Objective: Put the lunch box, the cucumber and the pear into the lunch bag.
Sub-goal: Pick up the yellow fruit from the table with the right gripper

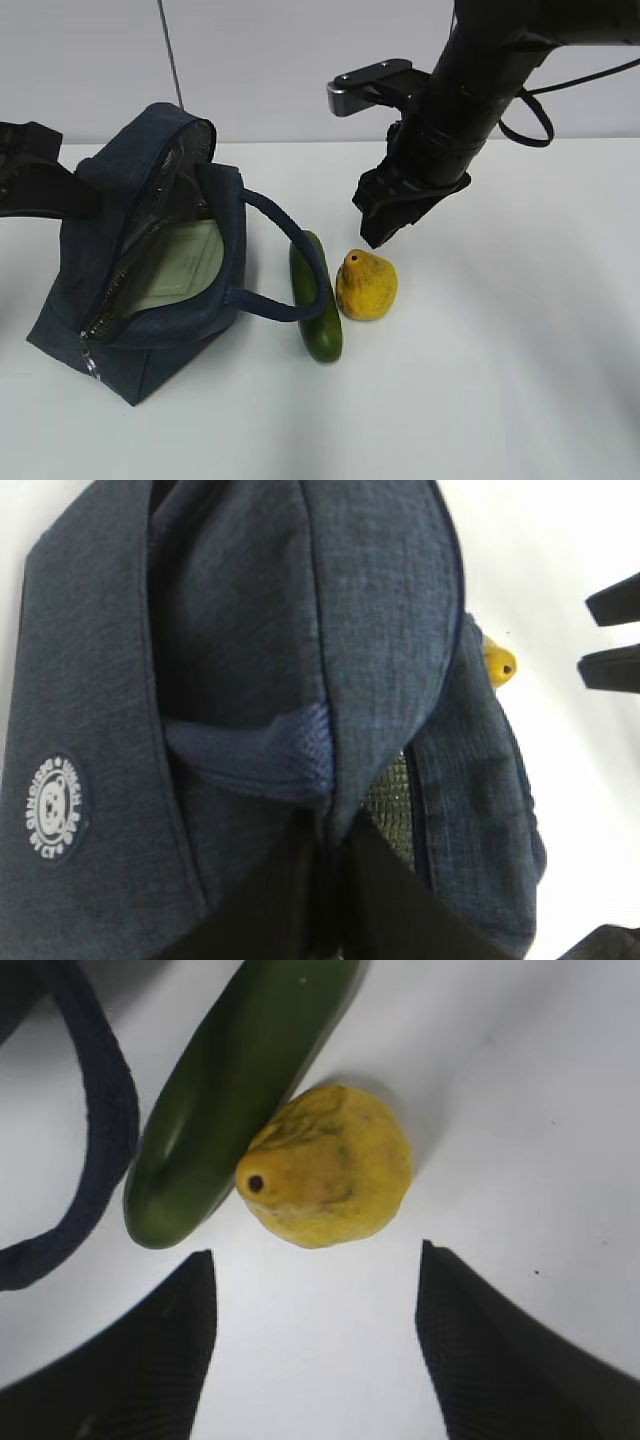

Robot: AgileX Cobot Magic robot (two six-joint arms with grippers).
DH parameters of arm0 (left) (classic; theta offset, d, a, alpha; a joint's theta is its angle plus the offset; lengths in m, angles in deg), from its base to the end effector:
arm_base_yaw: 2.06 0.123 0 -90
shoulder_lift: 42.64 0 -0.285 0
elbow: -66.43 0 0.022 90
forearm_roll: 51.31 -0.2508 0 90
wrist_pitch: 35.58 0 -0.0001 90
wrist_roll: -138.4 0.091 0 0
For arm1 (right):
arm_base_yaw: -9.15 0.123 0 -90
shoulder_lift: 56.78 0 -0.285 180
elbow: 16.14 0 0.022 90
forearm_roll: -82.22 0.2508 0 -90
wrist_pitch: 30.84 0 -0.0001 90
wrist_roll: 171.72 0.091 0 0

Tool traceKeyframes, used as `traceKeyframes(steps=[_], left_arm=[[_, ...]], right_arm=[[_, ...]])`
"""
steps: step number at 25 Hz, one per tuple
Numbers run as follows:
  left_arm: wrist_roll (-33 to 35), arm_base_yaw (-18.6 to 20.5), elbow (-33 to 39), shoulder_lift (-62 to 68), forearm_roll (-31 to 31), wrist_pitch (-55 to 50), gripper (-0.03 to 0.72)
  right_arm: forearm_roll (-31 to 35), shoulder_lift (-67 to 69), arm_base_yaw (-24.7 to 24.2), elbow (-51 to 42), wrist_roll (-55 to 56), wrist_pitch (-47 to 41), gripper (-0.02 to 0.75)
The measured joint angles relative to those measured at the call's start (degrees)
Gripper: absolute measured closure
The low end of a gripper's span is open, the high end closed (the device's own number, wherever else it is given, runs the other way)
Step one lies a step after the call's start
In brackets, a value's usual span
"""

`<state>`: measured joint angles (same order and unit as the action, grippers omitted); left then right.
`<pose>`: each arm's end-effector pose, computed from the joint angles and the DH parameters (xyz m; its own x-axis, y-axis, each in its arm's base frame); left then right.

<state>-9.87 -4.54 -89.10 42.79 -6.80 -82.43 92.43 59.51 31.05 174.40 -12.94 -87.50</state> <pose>0.2607 -0.0579 0.2767 -0.8508 0.0041 -0.5255 0.2821 0.8473 -0.4501 0.3673 0.1622 0.2460 -0.7396 -0.5834 -0.3357 -0.6331 0.7723 0.0527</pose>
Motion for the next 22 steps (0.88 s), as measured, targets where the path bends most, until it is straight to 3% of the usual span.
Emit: traceKeyframes(steps=[13,22], left_arm=[[-0.55,0.00,0.00,0.00,-1.23,0.04,0.687],[-0.55,0.00,0.00,0.00,-1.29,-0.45,0.687]], right_arm=[[3.27,2.67,1.09,0.00,-3.10,2.29,0.208],[-3.29,4.35,4.93,0.00,-0.33,4.31,0.207]])
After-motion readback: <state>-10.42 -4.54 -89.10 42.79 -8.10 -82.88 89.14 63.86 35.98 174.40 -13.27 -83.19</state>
